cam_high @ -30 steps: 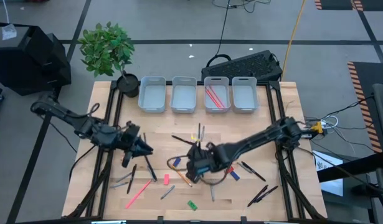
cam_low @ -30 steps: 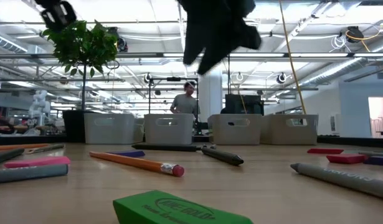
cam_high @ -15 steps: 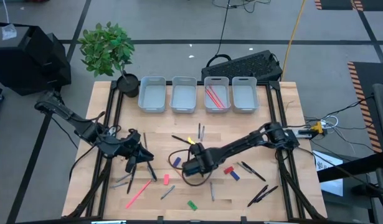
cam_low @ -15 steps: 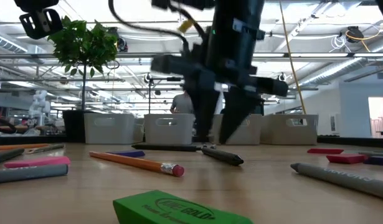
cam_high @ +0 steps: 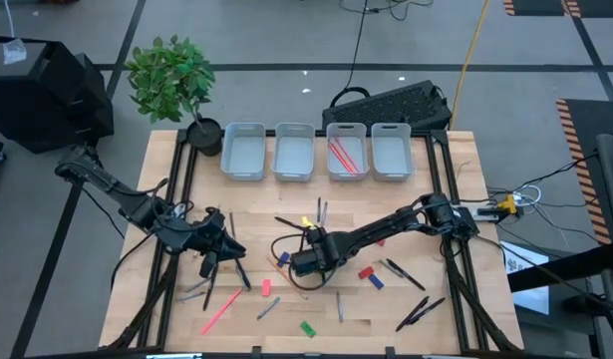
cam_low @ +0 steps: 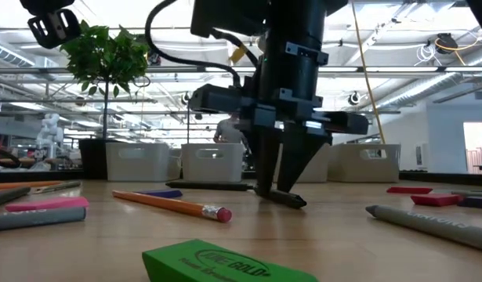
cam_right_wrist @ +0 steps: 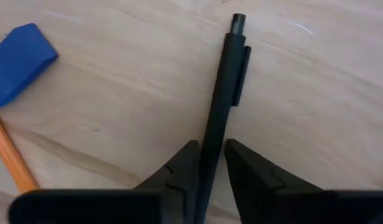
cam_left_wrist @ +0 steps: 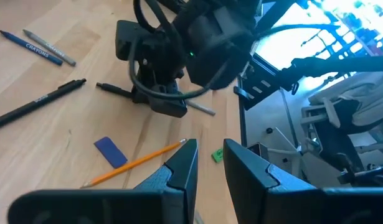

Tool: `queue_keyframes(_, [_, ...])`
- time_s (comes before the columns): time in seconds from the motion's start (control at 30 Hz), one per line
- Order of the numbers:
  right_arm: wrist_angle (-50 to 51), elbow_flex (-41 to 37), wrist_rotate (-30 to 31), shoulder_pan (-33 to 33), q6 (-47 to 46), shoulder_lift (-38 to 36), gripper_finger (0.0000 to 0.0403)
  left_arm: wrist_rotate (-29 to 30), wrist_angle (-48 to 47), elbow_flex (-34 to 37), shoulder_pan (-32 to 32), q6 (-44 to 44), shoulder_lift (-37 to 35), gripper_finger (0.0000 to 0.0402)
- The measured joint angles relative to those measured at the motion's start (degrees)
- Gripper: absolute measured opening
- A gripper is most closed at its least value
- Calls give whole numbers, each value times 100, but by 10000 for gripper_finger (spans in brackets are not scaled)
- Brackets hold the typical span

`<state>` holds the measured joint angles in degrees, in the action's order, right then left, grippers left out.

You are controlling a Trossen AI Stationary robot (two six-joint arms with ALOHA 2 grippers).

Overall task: Sort crayons/erasers/pens/pencils in bins
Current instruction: Put the black pen into the top right gray bin

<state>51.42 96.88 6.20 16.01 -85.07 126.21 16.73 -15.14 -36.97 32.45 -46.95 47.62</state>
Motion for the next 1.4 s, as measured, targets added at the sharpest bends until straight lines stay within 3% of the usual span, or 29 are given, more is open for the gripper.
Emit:
queue_keyframes(0.23, [-76,-208,-180,-33,-121,-26,21,-11,1,0,0,93,-20,81])
queue_keyframes(0.53, [212,-264,-266,-257,43,-707,33,-18,-6,2,-164,650,-59,81])
queue_keyframes(0.73, [855,-245,808,-695,541,-1707,28,-85,-381,2,-599,878,-55,81])
queue_keyframes(1.03, [2225,-234,1785,-2731,2370,-3115,29,-675,-773,2,-1213,919,-55,81])
queue_keyframes(1.23, [2237,-464,1808,-4478,4106,-3373,31,-663,-761,2,-1479,891,-55,81])
queue_keyframes(1.4, [1664,-1148,1546,-5455,5059,-3381,30,-500,-401,2,-1778,723,-55,81])
